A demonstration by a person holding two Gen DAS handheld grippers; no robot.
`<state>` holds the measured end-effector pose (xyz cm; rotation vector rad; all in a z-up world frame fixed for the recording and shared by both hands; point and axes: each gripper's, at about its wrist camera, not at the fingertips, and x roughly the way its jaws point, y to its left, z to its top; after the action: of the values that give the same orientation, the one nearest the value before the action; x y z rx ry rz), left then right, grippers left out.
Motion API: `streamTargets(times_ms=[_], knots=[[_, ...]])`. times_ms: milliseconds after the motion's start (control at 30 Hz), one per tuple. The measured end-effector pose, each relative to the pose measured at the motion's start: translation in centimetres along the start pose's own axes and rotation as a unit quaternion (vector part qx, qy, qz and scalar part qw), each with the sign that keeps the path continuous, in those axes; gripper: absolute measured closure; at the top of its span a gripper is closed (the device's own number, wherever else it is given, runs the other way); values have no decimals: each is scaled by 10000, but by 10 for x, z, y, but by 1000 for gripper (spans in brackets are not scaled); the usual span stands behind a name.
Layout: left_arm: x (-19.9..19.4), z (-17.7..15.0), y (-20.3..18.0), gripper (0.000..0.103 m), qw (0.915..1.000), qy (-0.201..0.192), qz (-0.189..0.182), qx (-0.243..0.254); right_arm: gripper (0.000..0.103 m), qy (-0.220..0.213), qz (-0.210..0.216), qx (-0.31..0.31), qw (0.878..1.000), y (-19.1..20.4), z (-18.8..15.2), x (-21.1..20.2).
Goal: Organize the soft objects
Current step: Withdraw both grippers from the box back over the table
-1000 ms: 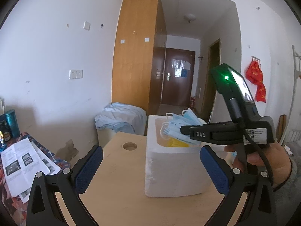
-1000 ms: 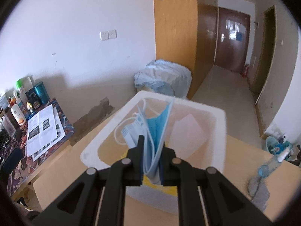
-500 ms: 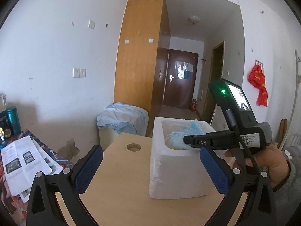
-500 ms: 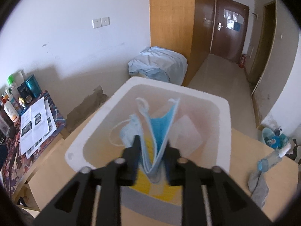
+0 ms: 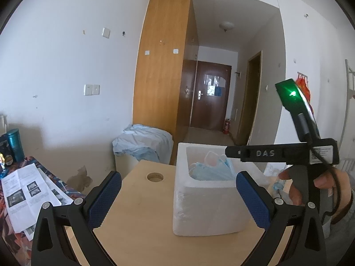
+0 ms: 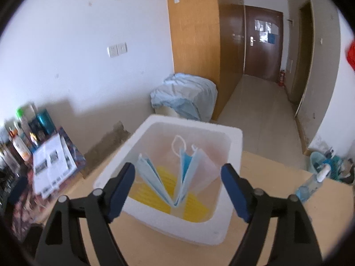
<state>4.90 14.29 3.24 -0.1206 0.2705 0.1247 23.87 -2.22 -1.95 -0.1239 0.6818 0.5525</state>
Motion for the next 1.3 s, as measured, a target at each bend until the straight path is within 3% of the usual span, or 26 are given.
streamTargets(times_ms=[67, 133, 267, 767, 1300], knots=[[-2, 1, -1, 0, 10000, -16, -16, -19, 18, 106, -169, -121, 9997, 4, 0, 1], [-4, 1, -2, 0, 10000, -30, -25, 6, 18, -209, -155, -4, 9997, 1, 0, -9], [-7, 2, -5, 0, 10000, -44, -57, -4, 18, -2, -69, 39, 10000, -3, -3, -13], [-12, 0, -34, 0, 9990, 87, -446, 54, 14, -478, -573, 540, 9958, -34, -63, -85], [-25, -7, -94, 0, 9937, 170, -1049, 366, 14, -887, -1000, 894, 9870, -56, -115, -155]])
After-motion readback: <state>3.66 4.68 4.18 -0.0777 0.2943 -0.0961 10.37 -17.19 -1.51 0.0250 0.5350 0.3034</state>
